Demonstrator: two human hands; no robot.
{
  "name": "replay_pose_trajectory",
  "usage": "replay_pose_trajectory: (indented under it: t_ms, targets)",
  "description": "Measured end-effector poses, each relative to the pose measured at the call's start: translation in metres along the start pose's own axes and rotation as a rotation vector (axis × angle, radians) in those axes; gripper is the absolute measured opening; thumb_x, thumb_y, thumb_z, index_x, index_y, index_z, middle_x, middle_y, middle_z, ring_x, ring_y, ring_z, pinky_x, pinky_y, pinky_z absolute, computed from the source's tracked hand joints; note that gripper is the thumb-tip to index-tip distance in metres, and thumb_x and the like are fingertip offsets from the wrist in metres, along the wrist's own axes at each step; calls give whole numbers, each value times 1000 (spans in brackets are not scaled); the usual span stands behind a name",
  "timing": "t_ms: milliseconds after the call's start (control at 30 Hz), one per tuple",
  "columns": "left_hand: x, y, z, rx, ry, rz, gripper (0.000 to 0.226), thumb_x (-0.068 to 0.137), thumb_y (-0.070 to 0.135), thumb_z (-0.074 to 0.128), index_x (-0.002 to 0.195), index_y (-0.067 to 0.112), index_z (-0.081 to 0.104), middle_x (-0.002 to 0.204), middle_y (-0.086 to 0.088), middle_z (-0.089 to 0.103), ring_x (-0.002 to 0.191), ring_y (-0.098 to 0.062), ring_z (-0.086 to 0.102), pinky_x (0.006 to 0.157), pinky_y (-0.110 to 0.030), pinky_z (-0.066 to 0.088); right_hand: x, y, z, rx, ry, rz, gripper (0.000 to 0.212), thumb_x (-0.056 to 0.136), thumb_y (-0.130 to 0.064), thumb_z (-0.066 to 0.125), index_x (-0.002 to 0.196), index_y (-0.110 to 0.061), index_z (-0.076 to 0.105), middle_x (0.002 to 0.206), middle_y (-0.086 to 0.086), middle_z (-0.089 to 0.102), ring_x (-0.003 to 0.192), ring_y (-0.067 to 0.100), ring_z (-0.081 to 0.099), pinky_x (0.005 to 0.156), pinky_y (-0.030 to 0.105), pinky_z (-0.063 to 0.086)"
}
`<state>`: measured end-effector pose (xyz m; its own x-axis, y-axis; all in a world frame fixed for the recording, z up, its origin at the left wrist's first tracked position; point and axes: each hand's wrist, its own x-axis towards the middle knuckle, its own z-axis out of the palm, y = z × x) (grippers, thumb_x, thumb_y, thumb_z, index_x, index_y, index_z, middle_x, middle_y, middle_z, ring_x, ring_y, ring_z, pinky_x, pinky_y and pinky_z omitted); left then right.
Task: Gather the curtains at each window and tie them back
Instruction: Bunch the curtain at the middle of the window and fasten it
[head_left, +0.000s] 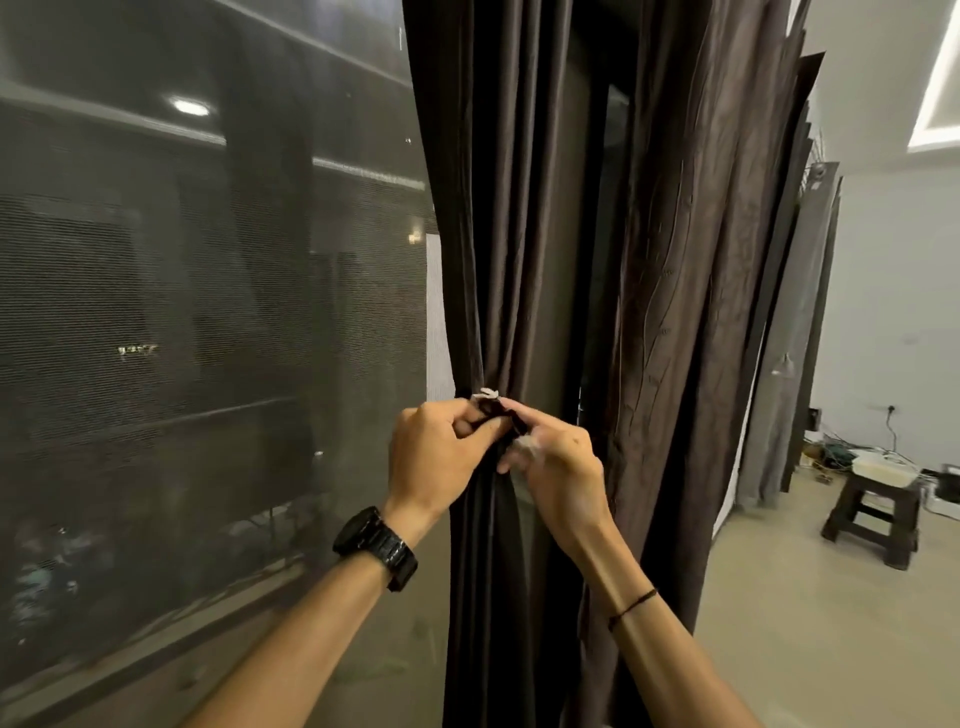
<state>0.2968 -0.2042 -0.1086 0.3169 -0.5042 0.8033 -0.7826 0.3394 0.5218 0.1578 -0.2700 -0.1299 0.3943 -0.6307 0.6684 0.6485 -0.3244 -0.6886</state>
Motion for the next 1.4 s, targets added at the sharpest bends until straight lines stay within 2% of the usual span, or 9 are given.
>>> replay_pose_trajectory:
  t_ms: [133, 300, 467, 600, 733, 967, 1100, 1233, 1400]
  targets:
    - [7, -1, 2, -117, -107, -205, 23, 87, 35, 78, 71, 18, 77, 62, 7, 72, 61, -9, 68, 58, -35, 53, -7, 0, -2, -120, -140, 26, 72, 77, 16, 71, 144, 2, 50, 139, 11, 64, 116, 15, 66, 81, 24, 55]
    - [12, -7, -8, -92, -394, -20, 31, 88, 41, 78, 68, 23, 64, 58, 11, 53, 56, -4, 44, 54, -27, 37, -6, 7, 6, -337, 199, -116, 22, 89, -10, 72, 110, -8, 78, 70, 0, 73, 50, 10, 56, 48, 19, 43]
    - [4, -29, -13, 32, -474, 92, 40, 77, 61, 75, 108, 38, 70, 98, 8, 63, 90, -12, 62, 80, -34, 53, -2, 3, -1, -116, 137, -46, 31, 94, -16, 64, 123, -8, 70, 95, 22, 74, 54, 14, 56, 44, 20, 43]
    - [22, -28, -23, -71, -523, -56, 8, 75, 24, 66, 79, 31, 65, 83, -1, 57, 71, -16, 51, 69, -39, 44, 5, -11, -4, -679, -156, -195, 10, 89, -2, 74, 94, -7, 81, 90, 7, 75, 63, 10, 64, 49, 19, 49]
    - [26, -20, -33, -170, -597, -107, 4, 75, 24, 69, 75, 20, 70, 82, 5, 54, 74, -9, 50, 74, -33, 38, 14, -18, -5, -1330, -236, -511, 23, 71, 3, 84, 85, -16, 81, 96, 1, 57, 72, 9, 56, 64, 19, 50]
    - [13, 3, -23, -15, -347, -74, 68, 103, 53, 50, 47, 16, 38, 49, 4, 54, 47, -7, 44, 61, -39, 43, -1, 8, -8, -1458, 79, -781, 11, 84, -5, 76, 93, -4, 71, 92, 12, 57, 58, 23, 57, 44, 36, 52]
    - [-2, 13, -6, -93, -127, -152, 69, 96, 51, 66, 49, 15, 31, 46, 9, 23, 49, -16, 25, 53, -34, 24, 5, 8, -4, -1373, 273, -921, 22, 92, -15, 74, 88, -11, 52, 77, 9, 58, 48, 19, 50, 36, 34, 42]
    - [-10, 10, 13, -541, -57, -417, 72, 78, 55, 80, 72, -14, 59, 64, -2, 54, 65, -15, 49, 69, -34, 44, 6, 8, -7, -1385, 350, -943, 30, 92, -16, 76, 71, -6, 55, 72, 8, 55, 54, 19, 49, 39, 36, 41]
    - [-12, 16, 18, -698, 14, -503, 39, 80, 33, 85, 84, -5, 76, 82, -23, 76, 82, -25, 71, 89, -55, 61, 6, 6, -12, -1399, 314, -898, 25, 89, -19, 78, 74, -5, 63, 70, 4, 58, 62, 20, 52, 48, 38, 45]
